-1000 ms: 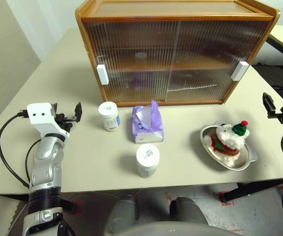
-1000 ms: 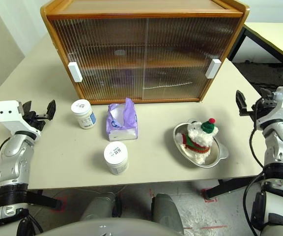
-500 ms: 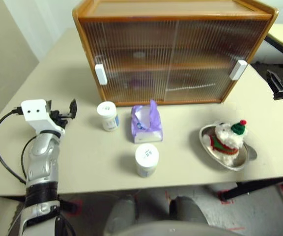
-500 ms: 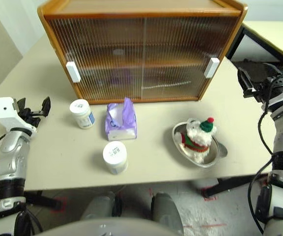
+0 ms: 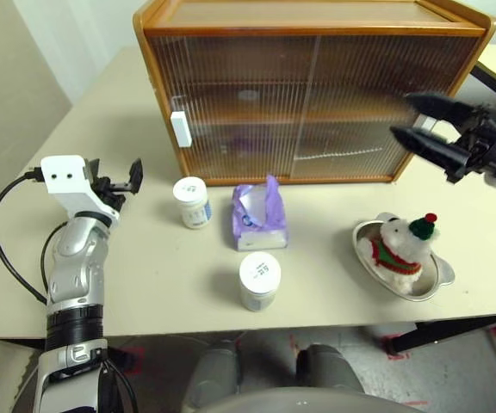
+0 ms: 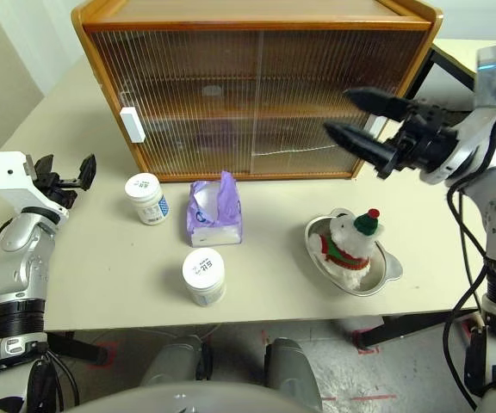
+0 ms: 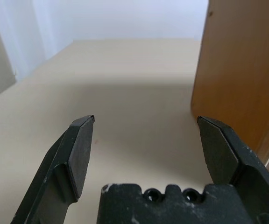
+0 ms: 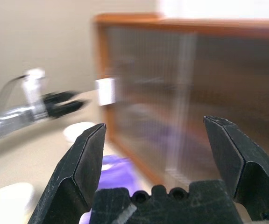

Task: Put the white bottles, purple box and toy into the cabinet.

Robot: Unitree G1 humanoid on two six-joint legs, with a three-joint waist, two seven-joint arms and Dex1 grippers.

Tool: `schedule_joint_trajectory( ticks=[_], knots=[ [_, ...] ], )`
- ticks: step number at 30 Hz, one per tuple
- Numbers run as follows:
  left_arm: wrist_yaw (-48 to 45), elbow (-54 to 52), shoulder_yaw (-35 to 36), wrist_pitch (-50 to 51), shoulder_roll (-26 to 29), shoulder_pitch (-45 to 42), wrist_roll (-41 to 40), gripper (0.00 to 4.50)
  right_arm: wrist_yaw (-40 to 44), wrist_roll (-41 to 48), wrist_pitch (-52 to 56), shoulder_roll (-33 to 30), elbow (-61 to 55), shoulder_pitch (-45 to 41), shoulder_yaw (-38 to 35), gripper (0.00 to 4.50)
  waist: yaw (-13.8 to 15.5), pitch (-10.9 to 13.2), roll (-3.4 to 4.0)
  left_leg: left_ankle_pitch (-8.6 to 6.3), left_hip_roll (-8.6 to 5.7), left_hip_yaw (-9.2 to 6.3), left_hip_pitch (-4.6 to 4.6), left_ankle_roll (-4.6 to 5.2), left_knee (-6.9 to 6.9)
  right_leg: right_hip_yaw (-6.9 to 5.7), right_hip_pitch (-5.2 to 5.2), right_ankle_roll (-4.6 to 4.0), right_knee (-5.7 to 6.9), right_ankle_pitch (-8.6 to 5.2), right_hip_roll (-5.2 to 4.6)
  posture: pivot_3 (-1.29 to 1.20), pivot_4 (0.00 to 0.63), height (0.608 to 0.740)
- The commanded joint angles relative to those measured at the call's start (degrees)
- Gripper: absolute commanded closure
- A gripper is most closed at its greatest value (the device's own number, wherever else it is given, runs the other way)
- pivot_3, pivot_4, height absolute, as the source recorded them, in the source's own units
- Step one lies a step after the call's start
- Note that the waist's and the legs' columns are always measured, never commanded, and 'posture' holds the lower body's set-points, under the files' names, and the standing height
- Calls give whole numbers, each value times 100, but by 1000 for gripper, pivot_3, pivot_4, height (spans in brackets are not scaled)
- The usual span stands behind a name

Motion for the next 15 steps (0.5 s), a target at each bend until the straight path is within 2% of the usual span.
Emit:
schedule_joint_trajectory(
  ticks=[1,6,7,9,15],
  knots=[
    [54,-310,-98,217,-69,-198,-79,41,157,40,165,47,-316,52,305,0,10,-1,-2,0,0,0,-2,0,0,-1,-1,0,0,0,2,52,0,740],
    [51,-515,-124,383,-156,-278,-144,41,117,7,153,265,-444,93,460,0,51,-3,-7,0,-2,1,-7,0,1,-1,-3,3,-4,2,22,54,0,740],
    [25,-542,-138,407,-170,-272,-147,193,109,-7,143,298,-459,103,478,0,67,-3,-7,0,-3,1,-7,0,1,-1,-4,3,-4,2,23,54,0,740],
    [-31,-587,-173,437,-185,-260,-130,652,109,-29,136,339,-478,117,490,0,113,-3,-8,0,-5,1,-8,0,1,-1,-6,4,-3,2,25,54,0,740],
    [-393,-689,-375,555,-289,-257,-305,2852,20,-31,143,523,-565,88,517,0,177,-4,-11,0,-5,0,-16,0,5,-5,-10,4,-4,3,25,45,0,740]
  ],
)
